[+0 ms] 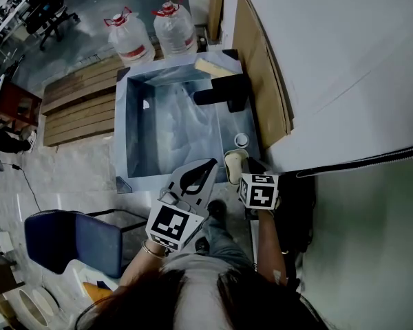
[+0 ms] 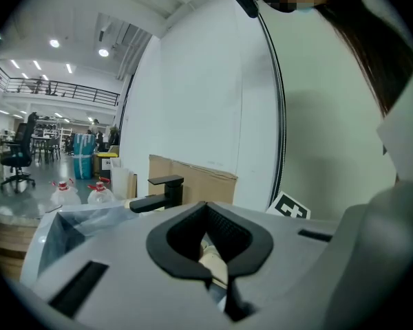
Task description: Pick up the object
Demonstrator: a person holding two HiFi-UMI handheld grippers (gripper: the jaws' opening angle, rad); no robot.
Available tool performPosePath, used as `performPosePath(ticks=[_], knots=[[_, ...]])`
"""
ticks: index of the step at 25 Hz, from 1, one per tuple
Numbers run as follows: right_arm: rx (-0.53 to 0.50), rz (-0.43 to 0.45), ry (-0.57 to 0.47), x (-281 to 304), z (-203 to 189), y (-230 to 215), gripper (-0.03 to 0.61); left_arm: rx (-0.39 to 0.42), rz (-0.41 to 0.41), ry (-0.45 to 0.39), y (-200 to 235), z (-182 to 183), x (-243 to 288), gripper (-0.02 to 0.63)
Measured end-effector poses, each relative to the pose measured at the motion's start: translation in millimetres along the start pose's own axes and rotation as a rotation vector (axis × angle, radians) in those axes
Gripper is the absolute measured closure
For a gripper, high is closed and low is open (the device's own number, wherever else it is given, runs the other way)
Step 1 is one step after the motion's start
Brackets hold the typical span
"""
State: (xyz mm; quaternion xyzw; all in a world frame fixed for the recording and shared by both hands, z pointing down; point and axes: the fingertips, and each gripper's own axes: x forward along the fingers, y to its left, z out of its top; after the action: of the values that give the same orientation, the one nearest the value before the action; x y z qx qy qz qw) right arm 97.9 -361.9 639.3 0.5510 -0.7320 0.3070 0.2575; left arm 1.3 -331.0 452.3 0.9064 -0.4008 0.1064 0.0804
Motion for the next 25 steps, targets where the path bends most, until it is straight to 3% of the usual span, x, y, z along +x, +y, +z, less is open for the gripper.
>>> performPosePath(ticks=[25], knots=[[0.120, -0.023, -0.138, -81, 15, 1, 0.545, 0.036, -0.007, -0.066, -32, 18, -41, 0.606]])
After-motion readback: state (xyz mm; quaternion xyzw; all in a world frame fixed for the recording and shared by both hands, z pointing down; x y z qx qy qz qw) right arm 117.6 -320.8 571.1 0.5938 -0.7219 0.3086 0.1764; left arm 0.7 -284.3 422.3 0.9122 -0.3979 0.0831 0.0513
